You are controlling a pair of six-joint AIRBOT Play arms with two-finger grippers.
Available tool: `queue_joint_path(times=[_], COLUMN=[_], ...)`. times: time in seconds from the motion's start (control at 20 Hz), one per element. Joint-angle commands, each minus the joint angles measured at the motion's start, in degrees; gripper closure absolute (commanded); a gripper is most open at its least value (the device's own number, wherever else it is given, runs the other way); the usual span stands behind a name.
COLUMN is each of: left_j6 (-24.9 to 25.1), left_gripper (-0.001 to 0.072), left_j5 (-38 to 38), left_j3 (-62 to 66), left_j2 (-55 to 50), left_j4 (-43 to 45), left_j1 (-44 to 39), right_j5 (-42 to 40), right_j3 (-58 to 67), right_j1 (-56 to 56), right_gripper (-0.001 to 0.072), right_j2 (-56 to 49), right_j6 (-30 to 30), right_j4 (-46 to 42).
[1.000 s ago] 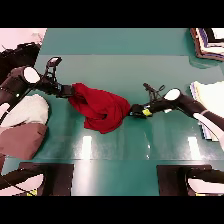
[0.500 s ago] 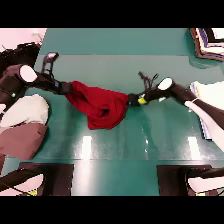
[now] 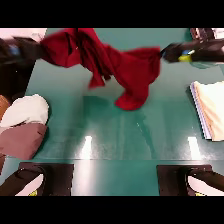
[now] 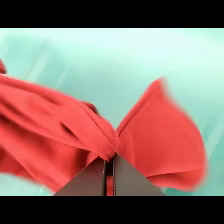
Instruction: Fold the shirts.
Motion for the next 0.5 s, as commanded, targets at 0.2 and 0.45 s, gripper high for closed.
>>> queue_joint_path(times=[0.2,0.45], left_j6=[0.46,0.46], left_gripper=[0.0678,0.0678], left_j5=[-3.32,-3.45], left_j3=[12.11,24.02], left_j2=[5.11,5.11], left_j4=[-8.79,-12.48], left_j1=[0.04,0.04], right_j5=[0.11,-1.29], right_j3=[4.37,4.39], right_j1=[-4.9,-10.56], right_gripper=[0.0694,0.0694], right_j2=[15.85,23.71], right_j6=[-0.02,-0.02], right_j4=[-2.1,-2.08])
